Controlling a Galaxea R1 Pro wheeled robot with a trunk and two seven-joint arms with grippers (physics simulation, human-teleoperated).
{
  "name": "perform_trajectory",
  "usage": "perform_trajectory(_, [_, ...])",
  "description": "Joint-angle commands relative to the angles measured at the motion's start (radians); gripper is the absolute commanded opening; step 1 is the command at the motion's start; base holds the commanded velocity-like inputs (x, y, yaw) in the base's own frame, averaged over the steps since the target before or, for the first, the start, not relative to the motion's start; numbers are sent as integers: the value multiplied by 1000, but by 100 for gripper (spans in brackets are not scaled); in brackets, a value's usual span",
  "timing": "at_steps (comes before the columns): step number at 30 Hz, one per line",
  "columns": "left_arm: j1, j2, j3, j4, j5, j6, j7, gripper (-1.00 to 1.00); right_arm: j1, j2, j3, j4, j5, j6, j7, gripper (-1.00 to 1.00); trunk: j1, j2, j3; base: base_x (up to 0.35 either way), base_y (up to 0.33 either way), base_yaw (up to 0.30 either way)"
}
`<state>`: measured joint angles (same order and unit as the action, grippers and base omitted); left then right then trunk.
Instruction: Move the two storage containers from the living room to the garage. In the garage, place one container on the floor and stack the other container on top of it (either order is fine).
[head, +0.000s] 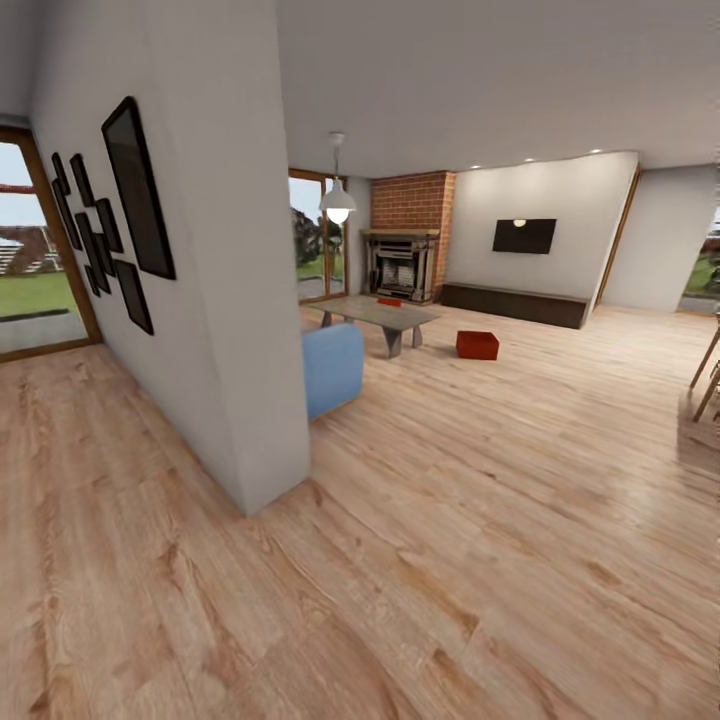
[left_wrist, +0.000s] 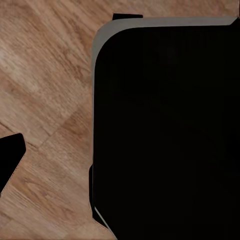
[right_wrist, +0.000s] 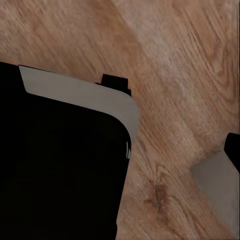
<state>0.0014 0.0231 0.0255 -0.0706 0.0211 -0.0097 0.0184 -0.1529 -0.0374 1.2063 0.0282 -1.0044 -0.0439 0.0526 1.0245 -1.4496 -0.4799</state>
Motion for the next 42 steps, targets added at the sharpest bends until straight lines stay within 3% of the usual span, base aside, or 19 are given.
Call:
perform_trajectory(1, [0, 0, 2, -1, 2, -1, 2, 100, -1, 1, 8, 2, -11, -4, 6, 100, 1, 0, -1, 320, -128, -152])
perform_trajectory(27, [0, 0, 2, -1, 3, -1, 2, 100, -1, 1, 7, 2, -13, -4, 6, 100, 1, 0, -1, 320, -117, -238])
perform_trajectory(42, [0, 0, 2, -1, 2, -1, 2, 100, -1, 1, 7, 2, -13, -4, 6, 100, 1, 0, -1, 320, -100, -21])
